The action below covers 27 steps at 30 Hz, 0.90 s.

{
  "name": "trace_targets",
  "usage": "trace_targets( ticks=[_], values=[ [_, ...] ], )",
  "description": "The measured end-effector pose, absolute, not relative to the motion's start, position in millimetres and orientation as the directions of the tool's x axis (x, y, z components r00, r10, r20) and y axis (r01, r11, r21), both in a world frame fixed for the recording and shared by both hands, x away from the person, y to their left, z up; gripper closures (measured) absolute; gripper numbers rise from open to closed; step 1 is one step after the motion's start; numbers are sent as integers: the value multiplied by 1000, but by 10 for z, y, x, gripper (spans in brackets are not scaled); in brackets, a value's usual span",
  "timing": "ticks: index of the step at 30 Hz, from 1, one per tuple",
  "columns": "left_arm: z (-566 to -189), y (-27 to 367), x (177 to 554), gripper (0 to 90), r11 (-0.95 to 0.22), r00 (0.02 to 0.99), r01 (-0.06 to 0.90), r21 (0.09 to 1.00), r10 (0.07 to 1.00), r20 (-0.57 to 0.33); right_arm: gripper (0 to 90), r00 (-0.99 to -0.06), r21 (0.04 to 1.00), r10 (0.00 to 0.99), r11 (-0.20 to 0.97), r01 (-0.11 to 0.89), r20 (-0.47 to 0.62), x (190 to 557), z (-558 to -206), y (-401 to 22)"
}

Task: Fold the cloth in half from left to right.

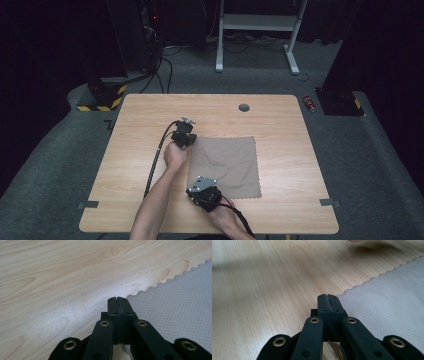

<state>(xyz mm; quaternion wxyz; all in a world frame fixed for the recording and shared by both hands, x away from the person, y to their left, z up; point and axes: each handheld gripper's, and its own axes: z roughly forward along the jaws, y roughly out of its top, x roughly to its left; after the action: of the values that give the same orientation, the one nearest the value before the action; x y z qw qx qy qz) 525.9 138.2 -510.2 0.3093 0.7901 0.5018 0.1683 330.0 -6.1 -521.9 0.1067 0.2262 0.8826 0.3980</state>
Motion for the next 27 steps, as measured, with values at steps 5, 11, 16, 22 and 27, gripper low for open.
trace_targets(
  ticks=[5,11,16,22,27],
  values=[
    [-5097,1399,5261,900,-297,441,689,662,896,-56,898,-870,772,493,542,331,27,3337,-5152,-149],
    [-5019,1427,5233,900,-288,448,671,683,892,-63,899,-876,770,482,550,322,22,3303,-5144,-109],
    [-4919,1466,5204,900,-295,459,651,700,887,-52,899,-882,771,472,561,301,0,3291,-5081,-64],
    [-4868,1540,5214,900,-295,452,653,698,891,-47,900,-884,776,467,556,298,5,3296,-5002,-23],
    [-4820,1674,5200,900,-289,437,661,692,898,-43,900,-894,785,447,553,279,2,3297,-4926,62]
  ],
)
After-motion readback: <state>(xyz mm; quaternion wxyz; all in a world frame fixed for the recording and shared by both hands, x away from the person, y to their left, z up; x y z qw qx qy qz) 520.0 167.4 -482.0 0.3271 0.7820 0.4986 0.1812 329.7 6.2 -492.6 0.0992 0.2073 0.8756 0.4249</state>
